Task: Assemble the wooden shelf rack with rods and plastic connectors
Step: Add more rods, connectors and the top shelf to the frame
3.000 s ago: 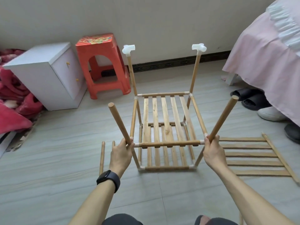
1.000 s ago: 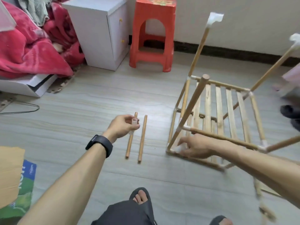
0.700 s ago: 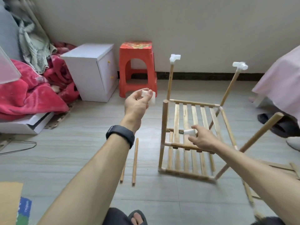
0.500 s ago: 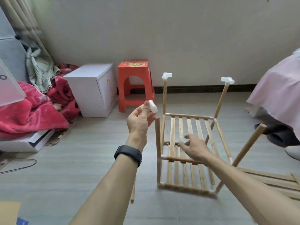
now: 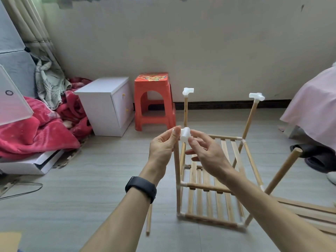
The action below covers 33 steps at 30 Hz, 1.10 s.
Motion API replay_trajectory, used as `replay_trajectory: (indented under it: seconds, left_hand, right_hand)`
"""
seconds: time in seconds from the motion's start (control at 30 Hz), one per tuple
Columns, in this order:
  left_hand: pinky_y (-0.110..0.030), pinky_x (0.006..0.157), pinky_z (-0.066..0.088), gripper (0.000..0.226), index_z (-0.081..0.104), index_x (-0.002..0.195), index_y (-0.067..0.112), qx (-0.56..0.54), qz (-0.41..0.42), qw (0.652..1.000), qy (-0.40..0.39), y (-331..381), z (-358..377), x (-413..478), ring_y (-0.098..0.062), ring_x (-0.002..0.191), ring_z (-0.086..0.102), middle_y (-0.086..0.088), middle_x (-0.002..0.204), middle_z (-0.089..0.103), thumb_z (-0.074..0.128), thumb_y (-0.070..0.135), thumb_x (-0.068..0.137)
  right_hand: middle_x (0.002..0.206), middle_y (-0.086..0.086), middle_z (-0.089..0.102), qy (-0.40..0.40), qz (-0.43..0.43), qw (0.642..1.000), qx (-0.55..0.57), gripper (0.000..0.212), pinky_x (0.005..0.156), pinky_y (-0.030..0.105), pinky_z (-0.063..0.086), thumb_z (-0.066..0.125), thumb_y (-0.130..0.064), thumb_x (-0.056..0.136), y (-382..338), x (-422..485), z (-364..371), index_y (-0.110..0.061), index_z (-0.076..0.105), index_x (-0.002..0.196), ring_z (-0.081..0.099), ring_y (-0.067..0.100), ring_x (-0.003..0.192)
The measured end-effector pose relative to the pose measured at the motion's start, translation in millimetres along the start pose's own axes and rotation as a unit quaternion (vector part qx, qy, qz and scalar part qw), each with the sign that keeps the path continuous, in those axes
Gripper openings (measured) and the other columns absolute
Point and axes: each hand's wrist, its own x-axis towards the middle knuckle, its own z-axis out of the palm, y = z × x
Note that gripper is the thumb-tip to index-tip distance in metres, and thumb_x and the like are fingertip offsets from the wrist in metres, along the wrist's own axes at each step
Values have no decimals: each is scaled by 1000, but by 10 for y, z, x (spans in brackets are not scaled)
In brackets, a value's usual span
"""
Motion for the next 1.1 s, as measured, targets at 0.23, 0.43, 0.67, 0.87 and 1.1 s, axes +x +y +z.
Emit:
replay_trajectory:
  seconds: [0.23, 0.43, 0.67, 0.87, 1.1]
  left_hand:
    - [-35, 96, 50, 36, 72, 122, 24, -6, 0, 1000, 3, 64, -61, -9, -17, 113, 68, 2, 117, 75, 69, 41, 91]
    - [-36, 92, 49, 25, 74, 117, 34, 14, -4, 1000, 0, 119, -161, -1, -10, 106, 69, 9, 112, 75, 63, 40, 95]
    - [-32, 84, 49, 21, 75, 109, 36, 69, 21, 997, -5, 94, -232, -12, -7, 103, 70, 9, 105, 77, 71, 44, 90]
    - [-29, 81, 48, 29, 77, 108, 31, 97, 20, 995, 16, 52, -234, -10, -7, 101, 68, 13, 103, 76, 62, 52, 94]
    - [-29, 81, 50, 42, 79, 91, 28, 110, 6, 994, 18, 43, -140, 43, -2, 90, 70, 15, 93, 77, 59, 64, 89]
  right_hand:
    - [102, -2, 76, -5, 3, 993, 119, 26, 78, 28, 61, 59, -33, 100, -15, 20, 124, -22, 63, 123, 75, 18, 94]
    - [97, -3, 72, 78, -98, 992, -17, 21, 73, 28, 62, 63, -31, 99, -73, 67, 173, -20, 61, 117, 74, 12, 83]
    - [102, 5, 66, 132, -255, 929, -232, 25, 66, 5, 50, 71, -20, 95, -98, 162, 123, -7, 63, 116, 64, 6, 77]
    - [102, 2, 66, 124, -216, 946, -206, 28, 67, 8, 52, 72, -22, 95, -72, 186, 134, -14, 66, 120, 68, 4, 81]
    - [98, 0, 69, 141, -195, 953, -186, 27, 68, 33, 62, 73, -27, 94, -88, 208, 136, -18, 67, 119, 72, 12, 79]
